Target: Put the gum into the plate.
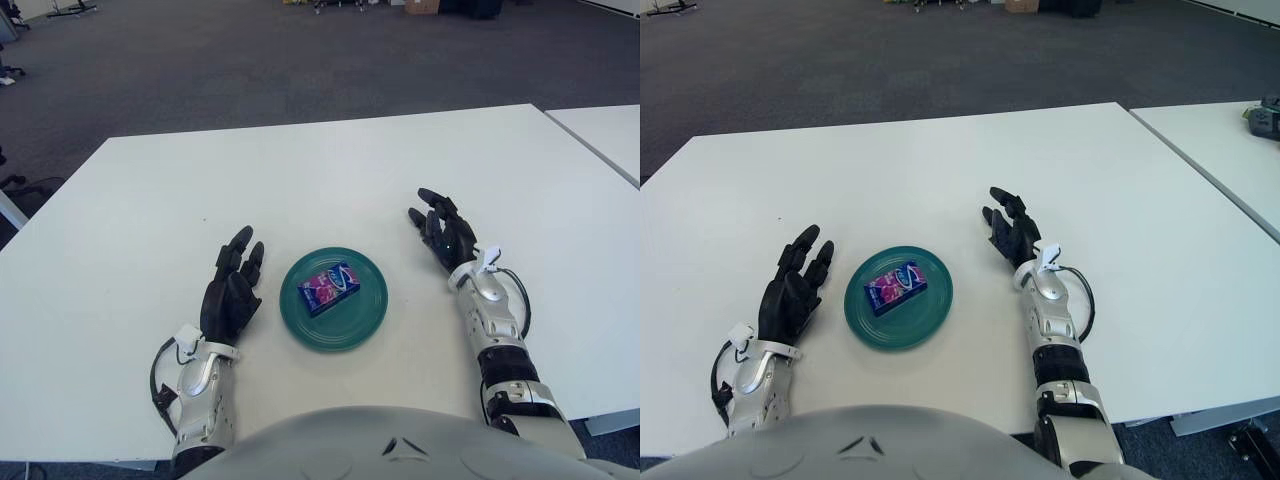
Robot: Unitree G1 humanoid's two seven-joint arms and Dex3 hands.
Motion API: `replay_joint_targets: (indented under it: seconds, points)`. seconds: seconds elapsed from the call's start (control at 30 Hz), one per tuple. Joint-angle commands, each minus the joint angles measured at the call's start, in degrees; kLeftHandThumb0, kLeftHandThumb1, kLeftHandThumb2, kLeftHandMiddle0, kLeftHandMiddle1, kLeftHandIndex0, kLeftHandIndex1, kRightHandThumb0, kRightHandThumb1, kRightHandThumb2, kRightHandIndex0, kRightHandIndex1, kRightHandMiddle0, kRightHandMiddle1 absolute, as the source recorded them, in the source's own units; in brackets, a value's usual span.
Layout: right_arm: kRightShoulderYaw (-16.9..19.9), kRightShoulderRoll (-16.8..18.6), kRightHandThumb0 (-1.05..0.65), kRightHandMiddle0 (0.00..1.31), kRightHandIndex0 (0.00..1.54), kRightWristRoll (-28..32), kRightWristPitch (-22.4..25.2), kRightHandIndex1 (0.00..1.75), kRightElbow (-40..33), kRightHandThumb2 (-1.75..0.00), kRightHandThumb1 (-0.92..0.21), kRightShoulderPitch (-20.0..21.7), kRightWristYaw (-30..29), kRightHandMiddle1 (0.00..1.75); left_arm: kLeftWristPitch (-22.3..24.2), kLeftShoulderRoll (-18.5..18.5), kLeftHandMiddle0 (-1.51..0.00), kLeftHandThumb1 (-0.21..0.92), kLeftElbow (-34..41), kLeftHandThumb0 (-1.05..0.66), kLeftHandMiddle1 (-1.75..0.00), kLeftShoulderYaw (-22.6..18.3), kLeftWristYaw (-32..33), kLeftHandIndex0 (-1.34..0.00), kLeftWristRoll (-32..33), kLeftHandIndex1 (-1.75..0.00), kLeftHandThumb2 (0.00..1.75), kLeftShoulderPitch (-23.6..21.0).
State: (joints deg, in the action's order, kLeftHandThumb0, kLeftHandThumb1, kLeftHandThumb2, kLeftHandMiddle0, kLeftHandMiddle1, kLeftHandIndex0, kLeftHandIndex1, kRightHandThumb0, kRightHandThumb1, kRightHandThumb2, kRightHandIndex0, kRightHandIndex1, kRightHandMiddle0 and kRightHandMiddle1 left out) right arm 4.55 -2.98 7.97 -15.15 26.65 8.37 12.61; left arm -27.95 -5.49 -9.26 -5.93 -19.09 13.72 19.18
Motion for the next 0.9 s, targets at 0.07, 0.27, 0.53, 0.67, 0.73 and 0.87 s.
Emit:
replay_joint_targets:
  seconds: [0.07, 0.27, 0.53, 0.67, 0.73, 0.87]
  points:
    - [-3.56, 2.16, -0.80, 0.00, 0.27, -4.40, -2.41, 0.00, 1.80, -0.75, -0.92, -3.50, -1.98, 0.54, -3.17, -2.65, -0.02, 0.92, -1.00, -1.03, 0.00, 1.98, 5.45, 0.00, -5.89, -0.27, 0.96, 2.58]
    - [-6.92, 2.40, -0.80, 0.00, 0.14, -8.95, -6.34, 0.01, 0.29, -0.80, -0.92, -6.76, -4.16, 0.34, -5.23, -2.45, 0.00, 0.92, -1.30, -1.04, 0.00, 3.02, 8.44, 0.00, -9.34, -0.13, 0.98, 1.72]
    - [-8.62, 1.92, -0.87, 0.00, 0.02, -12.70, -11.61, 0.00, 2.95, -0.99, -0.92, -8.02, -6.43, 0.07, -7.34, -1.86, 0.00, 0.92, -3.91, -1.05, 0.00, 3.42, 7.57, 0.00, -7.69, -0.07, 1.02, 0.06]
    - [-9.21, 1.98, -0.93, 0.00, 0.01, -14.62, -11.84, 0.00, 3.81, -1.11, -0.92, -8.23, -9.00, 0.03, -7.99, -1.79, 0.00, 0.92, -5.13, -1.05, 0.00, 3.50, 6.87, 0.00, -6.62, -0.06, 1.04, -0.30]
    - [-9.59, 2.18, -0.95, 0.00, 0.01, -15.28, -12.00, 0.00, 4.60, -1.14, -0.92, -8.24, -10.09, 0.03, -8.25, -1.72, 0.00, 0.92, -5.84, -1.05, 0.00, 3.47, 6.38, 0.00, -5.85, -0.05, 1.04, -0.44]
    - [-9.99, 2.76, -0.98, 0.01, 0.00, -15.45, -12.89, 0.00, 6.91, -1.19, -0.92, -7.84, -11.49, 0.04, -9.01, -1.67, 0.00, 0.92, -7.78, -1.05, 0.00, 3.24, 5.26, 0.00, -4.19, -0.05, 1.06, -1.04]
